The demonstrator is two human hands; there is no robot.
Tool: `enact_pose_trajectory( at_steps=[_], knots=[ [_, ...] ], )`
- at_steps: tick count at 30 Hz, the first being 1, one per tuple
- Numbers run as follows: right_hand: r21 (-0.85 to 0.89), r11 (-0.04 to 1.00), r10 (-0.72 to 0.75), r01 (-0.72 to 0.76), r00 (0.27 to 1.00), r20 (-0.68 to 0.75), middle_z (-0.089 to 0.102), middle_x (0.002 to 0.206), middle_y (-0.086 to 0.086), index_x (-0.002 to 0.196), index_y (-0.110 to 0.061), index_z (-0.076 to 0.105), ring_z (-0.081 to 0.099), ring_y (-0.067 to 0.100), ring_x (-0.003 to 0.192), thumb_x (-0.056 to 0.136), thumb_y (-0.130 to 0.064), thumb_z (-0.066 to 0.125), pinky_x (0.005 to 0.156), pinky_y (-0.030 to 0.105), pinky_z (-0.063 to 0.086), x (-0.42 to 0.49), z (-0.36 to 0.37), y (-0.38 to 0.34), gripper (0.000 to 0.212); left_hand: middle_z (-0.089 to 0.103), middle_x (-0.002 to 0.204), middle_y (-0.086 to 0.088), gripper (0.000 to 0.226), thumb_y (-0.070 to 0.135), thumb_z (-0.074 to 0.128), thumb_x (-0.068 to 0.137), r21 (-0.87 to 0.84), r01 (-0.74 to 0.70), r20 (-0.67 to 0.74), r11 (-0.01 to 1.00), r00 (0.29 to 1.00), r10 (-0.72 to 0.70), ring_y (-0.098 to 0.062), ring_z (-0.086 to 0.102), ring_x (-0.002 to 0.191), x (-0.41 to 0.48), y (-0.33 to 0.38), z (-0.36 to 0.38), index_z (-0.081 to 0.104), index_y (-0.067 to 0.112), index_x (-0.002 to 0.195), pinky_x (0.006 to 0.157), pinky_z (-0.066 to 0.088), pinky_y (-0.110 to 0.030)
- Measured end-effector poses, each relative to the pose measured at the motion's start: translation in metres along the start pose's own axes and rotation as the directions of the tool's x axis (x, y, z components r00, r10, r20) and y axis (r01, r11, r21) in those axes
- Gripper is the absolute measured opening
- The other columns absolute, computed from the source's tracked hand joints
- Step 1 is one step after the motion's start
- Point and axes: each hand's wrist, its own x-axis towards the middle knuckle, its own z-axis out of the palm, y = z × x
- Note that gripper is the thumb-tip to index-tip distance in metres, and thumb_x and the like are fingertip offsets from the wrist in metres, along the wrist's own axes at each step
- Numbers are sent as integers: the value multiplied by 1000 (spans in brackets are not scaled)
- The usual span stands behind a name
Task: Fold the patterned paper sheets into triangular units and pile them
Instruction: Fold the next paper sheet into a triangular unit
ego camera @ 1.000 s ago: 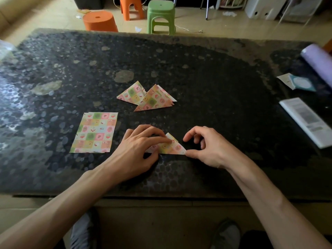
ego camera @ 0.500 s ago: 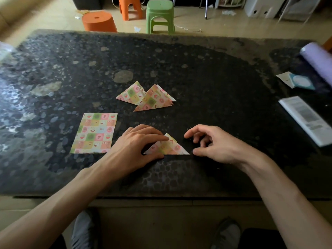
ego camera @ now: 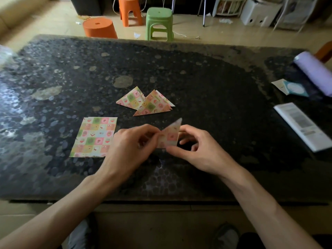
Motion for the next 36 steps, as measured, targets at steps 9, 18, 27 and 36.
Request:
enact_pose_trajectory(
  at_steps=[9,18,27,36],
  knots=[
    [345,938,113,-44,977,-183,78,88,-10,102,-22,79,71,6,72,91,-34,77,68,16,56,-2,19,-6,16,78,80,3,17,34,75,85,-363,548,368,753,827,-425,-10,74,75,4,3,-2,79,23,98,63,57,-18],
    [471,877,176,-89,974,-144,79,85,-2,102,-19,80,69,8,69,90,-31,78,57,12,47,-3,29,-11,17,79,86,-3,26,35,75,83,-481,619,382,622,786,-486,-17,77,81,3,6,-1,79,15,98,65,59,-23],
    [549,829,224,-107,963,-150,79,87,3,98,-15,79,70,11,74,90,-31,78,63,20,53,-3,31,-10,18,79,87,-5,19,25,75,90,-457,666,433,589,745,-507,-7,70,70,5,5,-4,80,9,98,56,51,-15],
    [550,827,213,-118,971,-112,79,91,1,104,-19,80,66,8,74,89,-34,80,67,22,53,-5,36,-13,21,79,91,-5,26,33,76,87,-495,708,481,504,706,-519,-7,70,72,3,9,-3,80,9,97,58,52,-15]
  ],
)
